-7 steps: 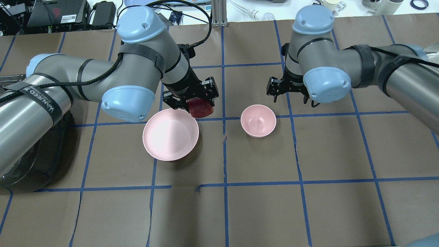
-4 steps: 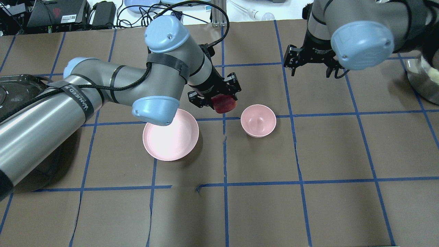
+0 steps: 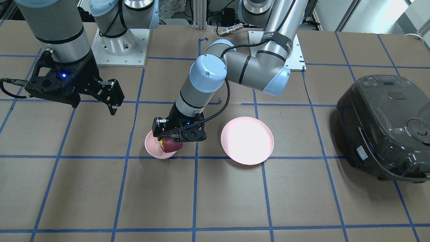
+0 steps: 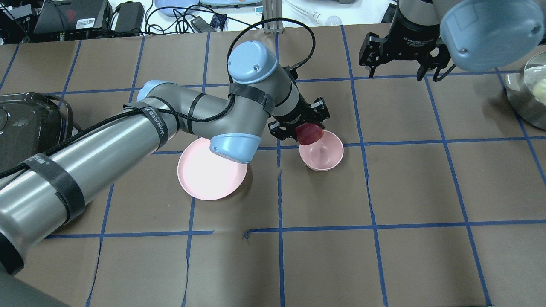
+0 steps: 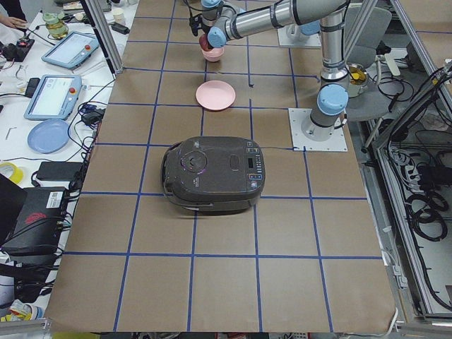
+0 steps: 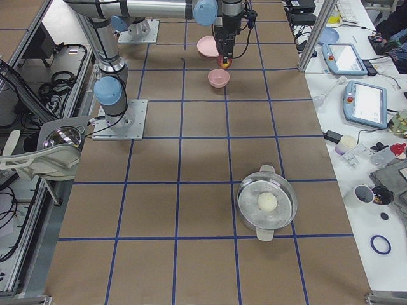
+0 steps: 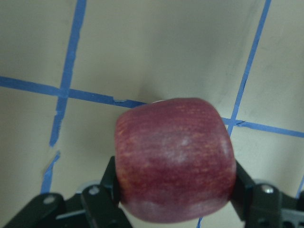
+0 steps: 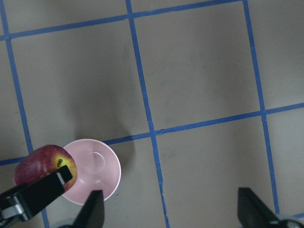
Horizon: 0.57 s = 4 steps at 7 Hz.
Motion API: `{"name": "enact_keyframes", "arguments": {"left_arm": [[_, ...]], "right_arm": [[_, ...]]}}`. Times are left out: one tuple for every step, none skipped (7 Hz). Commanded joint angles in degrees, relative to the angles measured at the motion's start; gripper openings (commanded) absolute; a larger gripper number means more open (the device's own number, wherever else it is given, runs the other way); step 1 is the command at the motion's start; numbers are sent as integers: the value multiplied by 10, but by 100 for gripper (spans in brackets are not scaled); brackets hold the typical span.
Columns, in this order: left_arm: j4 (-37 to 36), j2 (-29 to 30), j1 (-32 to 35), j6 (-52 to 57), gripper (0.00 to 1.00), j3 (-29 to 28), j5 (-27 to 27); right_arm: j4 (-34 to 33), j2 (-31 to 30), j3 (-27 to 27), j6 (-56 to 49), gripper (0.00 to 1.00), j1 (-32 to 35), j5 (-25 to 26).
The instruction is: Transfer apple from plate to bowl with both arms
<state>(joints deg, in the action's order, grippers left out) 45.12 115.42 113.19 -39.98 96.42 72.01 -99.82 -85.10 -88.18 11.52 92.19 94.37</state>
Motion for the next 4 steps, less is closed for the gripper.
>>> {"name": "enact_keyframes", "arguments": {"left_arm": [[-10,21,14,-1,12,-2,3],[-12,29,19,-1,13,-3,4],[-15,32,21,-4,24,-3,3],[-16,36,21,-1,71,-4,4]], "right_arm": [[-25,-3,-3,1,100,4,-3],[-36,-3,-3,3,100,4,-8],[-38,-4,-3,2,100,4,-9],[-38,-10,-4,2,100,4,-10]]}}
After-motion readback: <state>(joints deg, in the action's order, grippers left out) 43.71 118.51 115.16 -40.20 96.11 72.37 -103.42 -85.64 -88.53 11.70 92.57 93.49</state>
